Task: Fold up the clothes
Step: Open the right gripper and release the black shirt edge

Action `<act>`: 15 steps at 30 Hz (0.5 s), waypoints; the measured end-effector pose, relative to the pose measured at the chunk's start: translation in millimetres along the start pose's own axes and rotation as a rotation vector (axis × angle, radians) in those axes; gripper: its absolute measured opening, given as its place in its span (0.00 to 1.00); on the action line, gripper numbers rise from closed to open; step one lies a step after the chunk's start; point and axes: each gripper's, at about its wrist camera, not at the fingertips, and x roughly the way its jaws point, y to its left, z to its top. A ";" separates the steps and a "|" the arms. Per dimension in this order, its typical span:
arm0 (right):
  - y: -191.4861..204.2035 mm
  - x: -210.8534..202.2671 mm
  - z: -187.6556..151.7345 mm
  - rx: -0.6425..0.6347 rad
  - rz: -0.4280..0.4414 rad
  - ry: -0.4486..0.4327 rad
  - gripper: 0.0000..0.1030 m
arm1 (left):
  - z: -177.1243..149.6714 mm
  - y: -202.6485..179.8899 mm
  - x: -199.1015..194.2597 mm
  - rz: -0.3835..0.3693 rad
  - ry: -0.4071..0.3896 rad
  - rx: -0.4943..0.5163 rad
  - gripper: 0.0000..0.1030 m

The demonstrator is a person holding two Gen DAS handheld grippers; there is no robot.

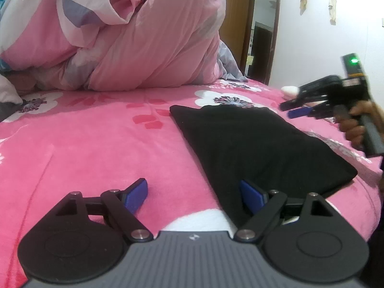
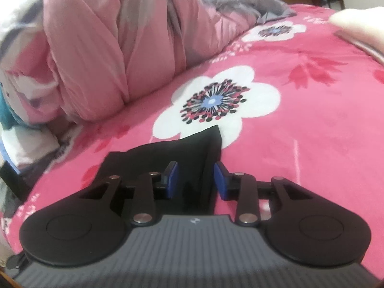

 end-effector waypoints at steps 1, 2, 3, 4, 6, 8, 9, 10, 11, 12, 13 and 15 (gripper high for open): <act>0.0 8.7 2.5 -0.012 -0.005 0.015 0.31 | -0.2 0.0 0.0 -0.001 -0.001 0.001 0.84; 0.8 15.5 3.6 -0.026 -0.012 0.024 0.31 | -0.3 0.3 0.2 -0.003 0.000 0.000 0.84; 2.5 21.1 4.3 -0.050 -0.019 0.032 0.31 | -0.3 0.6 0.5 -0.005 0.000 0.000 0.84; 5.1 24.0 4.8 -0.075 -0.025 0.031 0.31 | -0.3 0.8 1.0 -0.007 0.001 0.000 0.85; 11.5 28.9 5.5 -0.130 -0.042 0.027 0.31 | -0.4 0.6 1.9 -0.007 0.001 0.000 0.86; 18.3 33.4 5.7 -0.190 -0.062 0.024 0.31 | -0.8 -0.2 2.8 -0.006 0.000 0.004 0.86; 20.5 35.7 5.7 -0.214 -0.068 0.024 0.31 | -1.0 -0.7 3.2 -0.004 -0.001 0.007 0.87; 22.8 38.1 5.7 -0.238 -0.074 0.024 0.31 | -1.1 -1.0 3.7 -0.003 -0.002 0.009 0.87; 24.8 40.5 5.7 -0.261 -0.080 0.025 0.31 | -1.1 -0.8 3.9 -0.003 -0.002 0.009 0.87; 25.6 43.2 6.3 -0.275 -0.084 0.029 0.29 | -1.1 -0.7 4.1 -0.004 -0.002 0.008 0.87; 25.2 45.0 6.6 -0.279 -0.083 0.032 0.25 | -1.0 -0.6 4.2 -0.004 -0.002 0.008 0.87; 24.7 44.3 7.1 -0.273 -0.078 0.023 0.14 | -0.9 -0.5 4.3 -0.005 -0.002 0.007 0.87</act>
